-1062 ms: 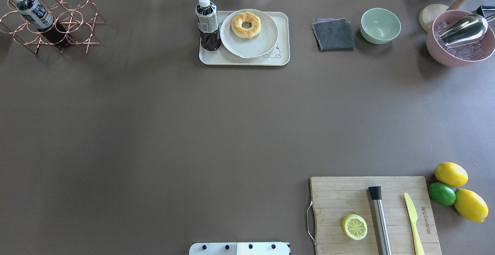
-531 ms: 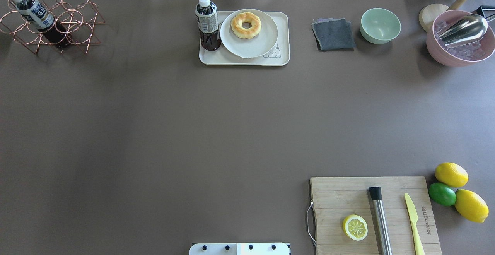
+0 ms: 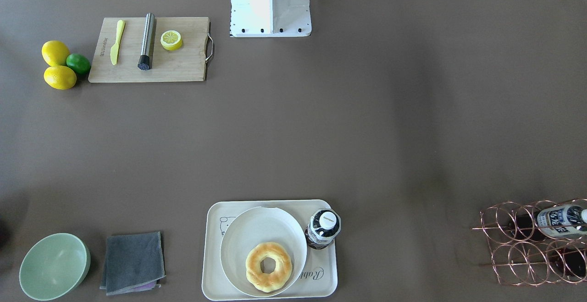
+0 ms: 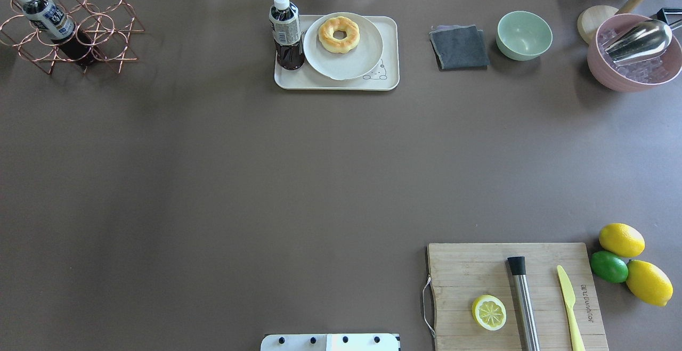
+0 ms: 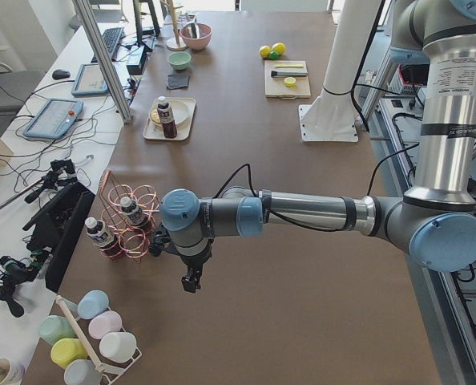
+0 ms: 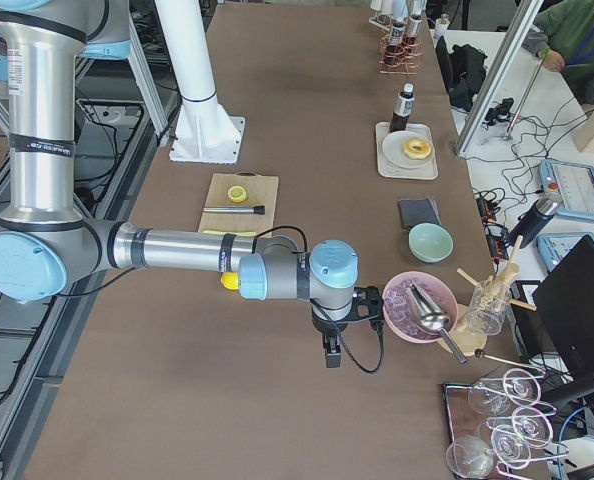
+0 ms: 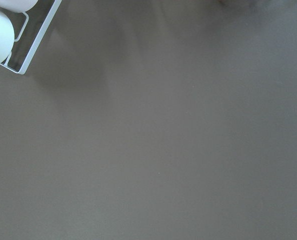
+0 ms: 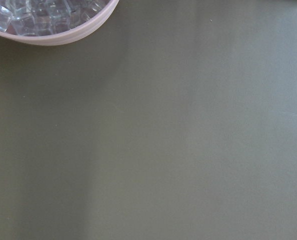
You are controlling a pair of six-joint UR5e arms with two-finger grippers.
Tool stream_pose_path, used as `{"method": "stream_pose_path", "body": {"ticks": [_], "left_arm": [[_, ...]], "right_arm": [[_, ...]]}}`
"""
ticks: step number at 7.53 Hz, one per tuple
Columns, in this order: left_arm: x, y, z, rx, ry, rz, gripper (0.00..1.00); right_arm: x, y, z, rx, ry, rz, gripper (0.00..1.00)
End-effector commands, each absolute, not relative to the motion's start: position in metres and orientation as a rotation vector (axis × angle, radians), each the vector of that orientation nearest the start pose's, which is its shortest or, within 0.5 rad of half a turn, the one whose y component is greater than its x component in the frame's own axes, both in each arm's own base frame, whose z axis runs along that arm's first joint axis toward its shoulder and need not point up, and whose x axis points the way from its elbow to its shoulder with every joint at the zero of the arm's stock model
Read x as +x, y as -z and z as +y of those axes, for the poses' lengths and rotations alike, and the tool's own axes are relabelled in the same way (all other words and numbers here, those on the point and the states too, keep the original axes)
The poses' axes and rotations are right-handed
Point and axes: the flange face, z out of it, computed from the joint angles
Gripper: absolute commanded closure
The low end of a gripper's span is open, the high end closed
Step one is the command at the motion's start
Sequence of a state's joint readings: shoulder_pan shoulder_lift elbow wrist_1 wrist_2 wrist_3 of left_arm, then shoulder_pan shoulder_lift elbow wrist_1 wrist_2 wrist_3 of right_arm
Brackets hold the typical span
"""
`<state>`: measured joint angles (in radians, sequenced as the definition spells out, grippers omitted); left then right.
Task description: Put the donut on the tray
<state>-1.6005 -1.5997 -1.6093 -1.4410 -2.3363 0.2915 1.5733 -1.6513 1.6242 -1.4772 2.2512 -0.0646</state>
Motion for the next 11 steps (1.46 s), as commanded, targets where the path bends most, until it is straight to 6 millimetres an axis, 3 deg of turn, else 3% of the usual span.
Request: {"method": "stream_pose_path", "body": {"ticks": [1, 11], "left_arm": [[-0.0765, -0.6456, -0.4914, 0.045, -0.213, 0.800, 0.01], [-0.0754, -0.6516, -0.4841, 0.039, -0.212, 0.803, 0.01]], "right_arm": [[0.0727, -0.6676, -0.4618, 0.086, 0.078, -0.678, 0.00], [0.0754, -0.6694, -0.4585, 0.086, 0.072, -0.680, 0.00]]}}
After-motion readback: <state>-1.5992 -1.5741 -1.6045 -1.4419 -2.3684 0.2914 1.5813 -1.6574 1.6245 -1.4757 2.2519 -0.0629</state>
